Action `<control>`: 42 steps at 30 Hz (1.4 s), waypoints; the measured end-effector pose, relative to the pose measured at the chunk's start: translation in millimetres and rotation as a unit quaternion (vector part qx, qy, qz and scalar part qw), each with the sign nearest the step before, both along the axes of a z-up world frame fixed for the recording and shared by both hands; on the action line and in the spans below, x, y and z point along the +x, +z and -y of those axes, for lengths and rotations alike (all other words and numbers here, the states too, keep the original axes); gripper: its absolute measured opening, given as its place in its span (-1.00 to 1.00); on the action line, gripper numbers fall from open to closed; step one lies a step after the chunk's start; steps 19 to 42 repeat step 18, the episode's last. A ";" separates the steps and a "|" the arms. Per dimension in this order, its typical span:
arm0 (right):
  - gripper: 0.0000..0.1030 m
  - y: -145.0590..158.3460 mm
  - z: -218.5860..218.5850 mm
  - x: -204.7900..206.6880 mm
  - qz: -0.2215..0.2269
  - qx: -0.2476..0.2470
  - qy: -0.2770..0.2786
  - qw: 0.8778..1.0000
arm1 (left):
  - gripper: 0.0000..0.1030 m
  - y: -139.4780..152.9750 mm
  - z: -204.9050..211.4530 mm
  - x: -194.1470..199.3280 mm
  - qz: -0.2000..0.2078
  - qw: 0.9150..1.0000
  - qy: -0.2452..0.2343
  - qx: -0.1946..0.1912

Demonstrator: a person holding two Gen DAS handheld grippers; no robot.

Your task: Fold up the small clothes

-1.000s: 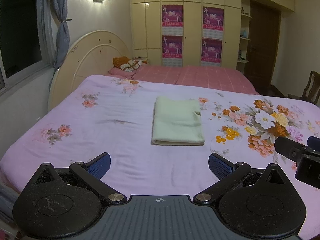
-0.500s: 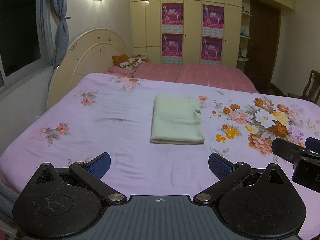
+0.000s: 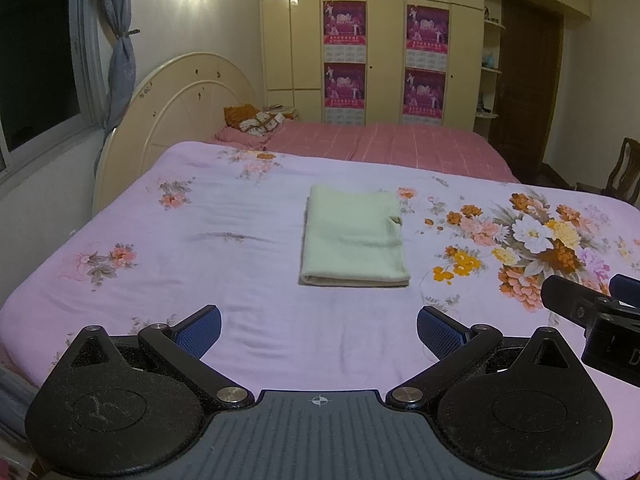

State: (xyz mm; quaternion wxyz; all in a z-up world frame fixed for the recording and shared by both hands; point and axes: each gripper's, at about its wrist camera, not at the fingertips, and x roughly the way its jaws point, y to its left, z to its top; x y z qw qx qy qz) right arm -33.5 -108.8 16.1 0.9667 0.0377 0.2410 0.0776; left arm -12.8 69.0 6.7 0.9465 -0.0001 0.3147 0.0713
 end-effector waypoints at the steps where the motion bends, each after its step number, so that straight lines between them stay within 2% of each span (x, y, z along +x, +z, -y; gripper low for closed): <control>1: 0.71 0.0 -0.1 0.0 0.000 0.000 0.000 1.000 | 1.00 -1.0 0.6 1.4 -0.001 1.000 0.000 0.001; 9: 0.71 -5.6 1.5 9.5 -0.008 0.002 -0.002 1.000 | 1.00 -4.1 2.2 8.0 -0.005 1.000 -0.008 0.007; 18: 0.71 -9.0 3.1 18.0 -0.017 0.005 -0.005 1.000 | 1.00 -4.7 -4.3 15.2 0.010 1.000 0.008 0.019; 42: 0.71 -9.0 3.1 18.0 -0.017 0.005 -0.005 1.000 | 1.00 -4.7 -4.3 15.2 0.010 1.000 0.008 0.019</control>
